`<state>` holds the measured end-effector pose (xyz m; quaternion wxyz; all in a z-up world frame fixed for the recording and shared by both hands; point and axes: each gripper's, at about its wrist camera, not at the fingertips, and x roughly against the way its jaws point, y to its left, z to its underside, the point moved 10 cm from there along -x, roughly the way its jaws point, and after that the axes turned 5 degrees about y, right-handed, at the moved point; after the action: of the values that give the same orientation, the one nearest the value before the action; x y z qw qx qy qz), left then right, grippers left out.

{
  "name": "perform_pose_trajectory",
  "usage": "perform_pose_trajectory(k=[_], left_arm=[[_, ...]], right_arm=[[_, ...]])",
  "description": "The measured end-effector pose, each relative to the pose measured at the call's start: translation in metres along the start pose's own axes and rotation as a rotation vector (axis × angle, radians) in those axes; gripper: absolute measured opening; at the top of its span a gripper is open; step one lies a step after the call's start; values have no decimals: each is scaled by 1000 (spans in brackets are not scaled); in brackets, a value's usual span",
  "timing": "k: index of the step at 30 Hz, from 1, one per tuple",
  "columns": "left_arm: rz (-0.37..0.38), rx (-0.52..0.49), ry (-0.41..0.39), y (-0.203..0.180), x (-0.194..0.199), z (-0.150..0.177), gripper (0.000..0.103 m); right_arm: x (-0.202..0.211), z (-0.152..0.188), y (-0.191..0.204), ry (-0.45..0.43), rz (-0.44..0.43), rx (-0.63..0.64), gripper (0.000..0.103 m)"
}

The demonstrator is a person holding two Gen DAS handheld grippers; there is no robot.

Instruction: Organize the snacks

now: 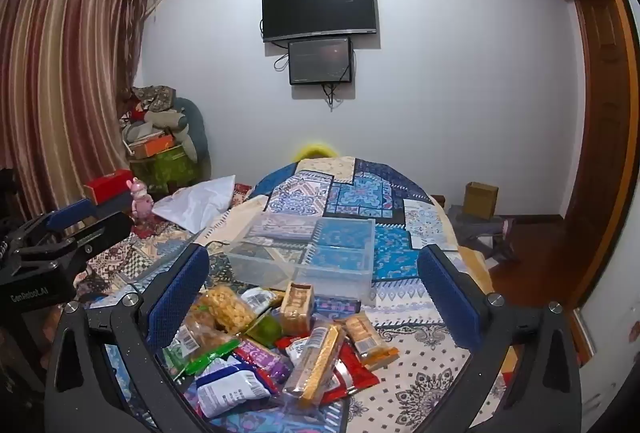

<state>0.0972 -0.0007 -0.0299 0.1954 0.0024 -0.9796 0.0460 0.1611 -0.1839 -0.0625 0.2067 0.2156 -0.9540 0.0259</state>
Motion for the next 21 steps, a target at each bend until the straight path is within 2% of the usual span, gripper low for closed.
perform_pose_trajectory(k=[8,21], left_arm=[[-12,-8,-21,-3,-8,0,103],[-8,-20,-27,-6,4,0,103]], right_arm=[[0,1,3,6,2,0,103],[8,-5,4,-8,-13,-15,103]])
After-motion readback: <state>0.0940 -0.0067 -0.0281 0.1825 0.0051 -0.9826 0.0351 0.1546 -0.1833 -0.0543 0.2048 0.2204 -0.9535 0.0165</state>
